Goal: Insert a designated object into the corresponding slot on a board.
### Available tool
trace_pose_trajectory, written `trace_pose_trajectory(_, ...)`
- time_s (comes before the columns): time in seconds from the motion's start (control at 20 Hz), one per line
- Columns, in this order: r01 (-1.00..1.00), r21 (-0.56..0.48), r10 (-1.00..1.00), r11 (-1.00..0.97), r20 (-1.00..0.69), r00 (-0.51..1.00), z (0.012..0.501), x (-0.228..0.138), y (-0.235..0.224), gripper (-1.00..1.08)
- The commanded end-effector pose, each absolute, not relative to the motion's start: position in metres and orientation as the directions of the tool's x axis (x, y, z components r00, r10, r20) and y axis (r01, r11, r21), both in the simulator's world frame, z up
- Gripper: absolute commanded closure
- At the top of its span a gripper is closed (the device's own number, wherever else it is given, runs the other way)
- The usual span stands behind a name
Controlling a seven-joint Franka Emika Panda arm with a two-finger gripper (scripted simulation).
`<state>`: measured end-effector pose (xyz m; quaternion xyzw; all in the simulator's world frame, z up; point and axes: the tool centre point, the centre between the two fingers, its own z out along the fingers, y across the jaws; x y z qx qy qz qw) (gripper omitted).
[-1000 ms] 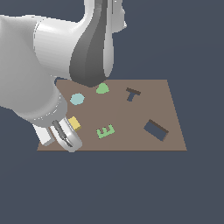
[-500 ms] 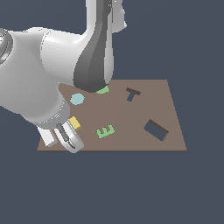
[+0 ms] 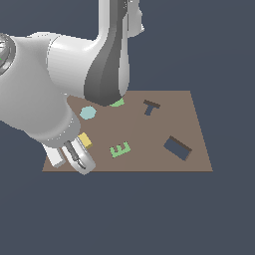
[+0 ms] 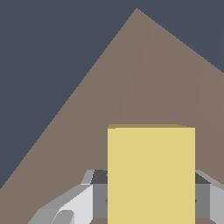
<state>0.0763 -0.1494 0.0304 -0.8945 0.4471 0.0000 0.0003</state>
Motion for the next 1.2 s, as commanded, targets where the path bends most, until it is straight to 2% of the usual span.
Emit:
trace_pose_trajectory(0.0,-0.800,0.000,-0.800,-0.600,0.000,0.600,0.030,0.076,-0.150,1.08)
trace_pose_trajectory(0.6,-0.727,0.000,-0.727,-0.686,0.000,0.686,0.031,0.093,-0.136,1.08)
trace_pose_trajectory(1.15,-0.454,0.000,-0.454,-0.891,0.001,0.891,0.033,0.134,-0.085,1.08)
